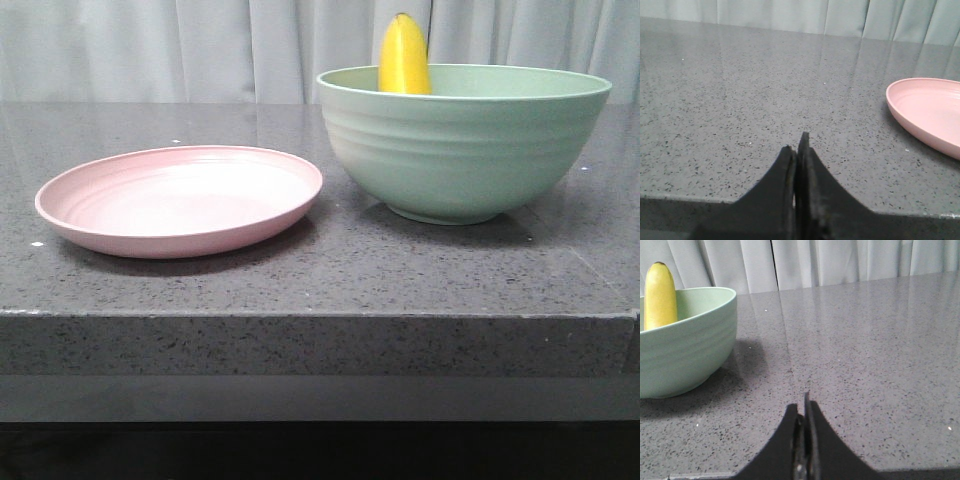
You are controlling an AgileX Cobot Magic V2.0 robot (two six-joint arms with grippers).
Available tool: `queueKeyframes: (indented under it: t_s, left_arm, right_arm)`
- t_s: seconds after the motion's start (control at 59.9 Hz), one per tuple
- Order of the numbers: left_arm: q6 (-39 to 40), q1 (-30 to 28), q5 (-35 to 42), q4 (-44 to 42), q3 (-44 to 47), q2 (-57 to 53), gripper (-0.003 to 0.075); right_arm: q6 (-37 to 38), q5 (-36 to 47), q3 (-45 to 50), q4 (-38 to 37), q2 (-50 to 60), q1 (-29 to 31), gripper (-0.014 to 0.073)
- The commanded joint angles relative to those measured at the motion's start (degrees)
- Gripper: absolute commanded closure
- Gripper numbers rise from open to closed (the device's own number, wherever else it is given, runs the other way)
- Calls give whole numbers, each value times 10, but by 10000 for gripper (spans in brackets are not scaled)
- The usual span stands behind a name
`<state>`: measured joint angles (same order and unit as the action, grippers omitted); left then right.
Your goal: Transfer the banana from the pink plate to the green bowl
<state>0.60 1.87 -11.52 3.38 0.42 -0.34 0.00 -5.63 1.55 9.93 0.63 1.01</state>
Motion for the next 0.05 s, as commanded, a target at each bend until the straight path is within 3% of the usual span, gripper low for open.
queueKeyframes:
  t_s: [0.0, 0.033]
  left_arm:
    - [0, -2, 49, 5, 3, -10, 741]
    - [0, -2, 49, 5, 3, -10, 741]
  right_arm:
    - [-4, 48, 0, -6, 13, 3, 680]
    - [-4, 48, 0, -6, 13, 3, 680]
